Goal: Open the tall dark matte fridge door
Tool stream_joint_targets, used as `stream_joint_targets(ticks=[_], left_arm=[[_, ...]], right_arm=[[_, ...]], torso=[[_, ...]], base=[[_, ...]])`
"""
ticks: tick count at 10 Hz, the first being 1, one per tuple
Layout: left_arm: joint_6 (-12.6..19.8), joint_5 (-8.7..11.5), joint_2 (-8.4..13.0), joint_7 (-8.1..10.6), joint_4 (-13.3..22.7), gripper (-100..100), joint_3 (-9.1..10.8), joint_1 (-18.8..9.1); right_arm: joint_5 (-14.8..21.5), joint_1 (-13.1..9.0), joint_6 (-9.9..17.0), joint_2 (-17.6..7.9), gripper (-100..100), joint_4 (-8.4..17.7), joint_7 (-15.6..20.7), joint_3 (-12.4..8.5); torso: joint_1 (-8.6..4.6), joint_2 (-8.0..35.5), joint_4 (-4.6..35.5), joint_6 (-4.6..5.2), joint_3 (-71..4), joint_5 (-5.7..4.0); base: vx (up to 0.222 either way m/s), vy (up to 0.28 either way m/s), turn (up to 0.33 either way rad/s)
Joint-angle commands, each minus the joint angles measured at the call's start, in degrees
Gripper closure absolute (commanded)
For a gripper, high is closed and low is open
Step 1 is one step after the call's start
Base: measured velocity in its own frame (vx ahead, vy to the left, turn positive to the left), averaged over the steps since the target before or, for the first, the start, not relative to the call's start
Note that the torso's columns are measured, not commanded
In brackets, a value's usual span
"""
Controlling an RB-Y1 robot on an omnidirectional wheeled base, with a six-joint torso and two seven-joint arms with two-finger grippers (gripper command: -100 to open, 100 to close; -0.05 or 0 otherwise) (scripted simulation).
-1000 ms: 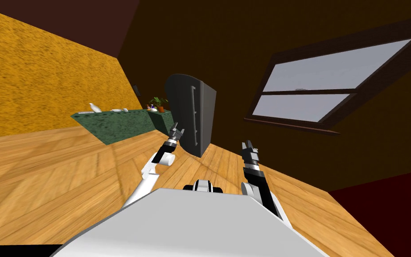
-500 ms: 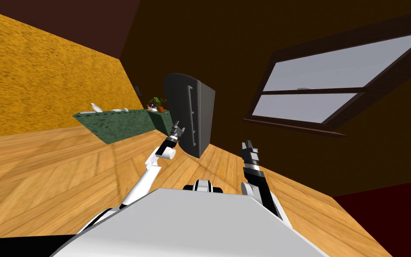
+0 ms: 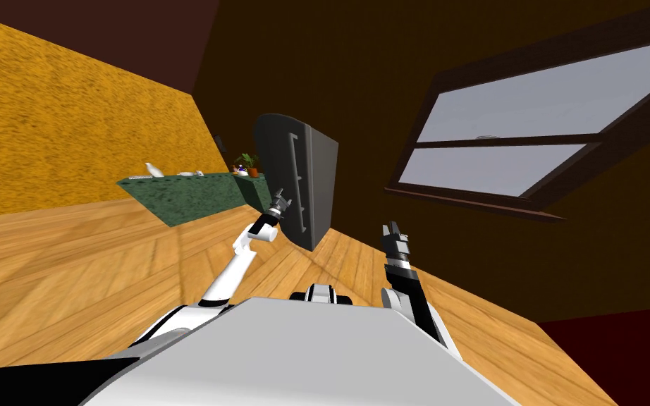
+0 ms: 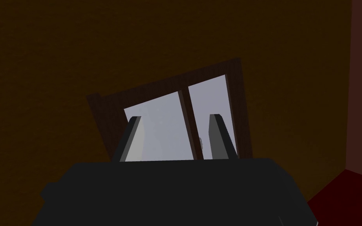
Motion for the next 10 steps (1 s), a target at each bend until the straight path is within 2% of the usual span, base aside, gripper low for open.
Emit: stream_joint_targets(ticks=[1, 2, 3, 4, 5, 6, 7, 8, 9, 10], left_arm=[[2.76, 0.1, 1.49, 2.24, 4.46, -100, 0.63, -4.37], [4.49, 0.25, 2.68, 3.71, 6.57, -100, 1.08, -6.41], [4.55, 0.25, 2.68, 3.71, 7.93, -100, 1.08, -7.78], [6.36, 0.39, 3.85, 5.17, 9.75, -100, 1.54, -9.5], [6.36, 0.39, 3.85, 5.17, 11.37, -100, 1.54, -10.57], [8.16, 0.53, 5.02, 6.62, 13.32, -100, 2.0, -12.79], [8.16, 0.53, 5.02, 6.62, 14.53, -100, 2.0, -13.35], [9.97, 0.66, 6.18, 8.05, 16.6, -100, 2.45, -15.74], [9.97, 0.66, 6.18, 8.05, 17.75, -100, 2.45, -16.13], [11.76, 0.78, 7.31, 9.45, 20.29, -100, 2.9, -18.72]], right_arm=[[0.0, 0.0, 0.0, 0.0, 0, 0.0, 0.0, 0.0], [0.0, 0.0, 0.0, 0.0, 0, 0.0, 0.0, 0.0], [0.0, 0.0, 0.0, 0.01, 0, 0.0, 0.0, 0.0], [0.0, 0.0, 0.0, 0.0, 0, 0.0, 0.0, 0.0], [0.0, 0.0, 0.0, 0.0, 0, 0.0, 0.0, 0.0], [0.0, 0.0, 0.0, 0.0, 0, 0.0, 0.0, 0.0], [0.0, 0.0, 0.0, 0.0, 0, 0.0, 0.0, 0.0], [0.0, 0.0, 0.0, 0.0, 0, 0.0, 0.0, 0.0], [0.0, 0.0, 0.0, 0.0, 0, 0.0, 0.0, 0.0], [0.0, 0.0, 0.0, 0.0, 0, 0.0, 0.0, 0.0]], torso=[[0.01, 0.0, -0.01, 0.01, -0.01, 0.0], [-0.12, -0.07, -0.02, 0.02, -0.05, -0.03], [-0.25, -0.18, -0.05, 0.01, -0.11, -0.08], [-0.1, -0.15, -0.05, 0.03, -0.1, -0.04], [-0.04, -0.06, -0.03, 0.01, -0.05, -0.01], [0.05, 0.01, 0.0, 0.0, 0.0, 0.01], [-0.07, -0.01, 0.0, 0.0, -0.01, -0.02], [-0.03, -0.01, -0.01, 0.02, -0.01, -0.01], [-0.07, -0.06, -0.02, 0.01, -0.04, -0.03], [-0.02, -0.05, -0.03, 0.02, -0.04, -0.01]], base=[[0.044, -0.101, 0.04], [0.08, -0.149, 0.063], [0.076, -0.119, 0.029], [0.058, -0.112, 0.03], [0.046, -0.088, 0.02], [0.049, -0.111, 0.046], [0.038, -0.091, 0.028], [0.044, -0.096, 0.039], [0.038, -0.08, 0.022], [0.034, -0.085, 0.035]])
